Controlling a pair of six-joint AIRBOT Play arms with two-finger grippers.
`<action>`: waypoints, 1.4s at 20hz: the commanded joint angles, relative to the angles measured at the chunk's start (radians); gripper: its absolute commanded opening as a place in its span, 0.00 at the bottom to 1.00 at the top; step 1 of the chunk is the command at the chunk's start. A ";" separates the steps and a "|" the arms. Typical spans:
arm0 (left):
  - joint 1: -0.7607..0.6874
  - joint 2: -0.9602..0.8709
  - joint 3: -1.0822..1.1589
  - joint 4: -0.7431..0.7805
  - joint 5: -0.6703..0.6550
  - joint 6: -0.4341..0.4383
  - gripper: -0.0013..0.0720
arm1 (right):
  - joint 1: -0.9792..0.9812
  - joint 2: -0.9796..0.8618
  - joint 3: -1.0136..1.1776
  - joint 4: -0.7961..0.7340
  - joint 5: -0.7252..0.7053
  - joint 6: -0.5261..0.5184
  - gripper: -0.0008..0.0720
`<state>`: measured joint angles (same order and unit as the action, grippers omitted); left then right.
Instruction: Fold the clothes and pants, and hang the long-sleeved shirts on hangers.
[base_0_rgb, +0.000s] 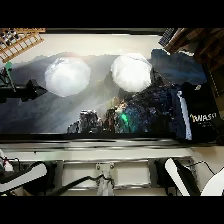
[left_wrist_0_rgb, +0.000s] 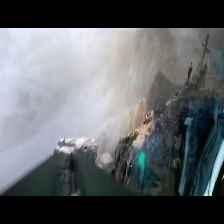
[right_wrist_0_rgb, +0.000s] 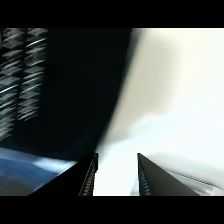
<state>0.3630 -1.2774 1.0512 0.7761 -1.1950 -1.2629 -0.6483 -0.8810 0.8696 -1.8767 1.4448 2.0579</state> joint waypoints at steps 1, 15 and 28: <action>-0.039 0.005 0.000 -0.043 -0.029 0.057 0.35 | 0.001 0.002 0.039 0.413 -0.129 -0.327 0.43; -0.582 0.214 0.127 0.262 0.082 0.010 0.35 | 0.638 -0.106 0.128 0.805 -0.281 -0.792 0.43; -0.600 0.235 0.127 0.271 0.002 0.010 0.35 | 0.731 -0.152 0.129 0.799 -0.286 -0.793 0.43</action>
<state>-0.2359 -1.0431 1.1767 1.0416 -1.1877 -1.2530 0.0776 -1.0317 0.9974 -1.0771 1.1591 1.2652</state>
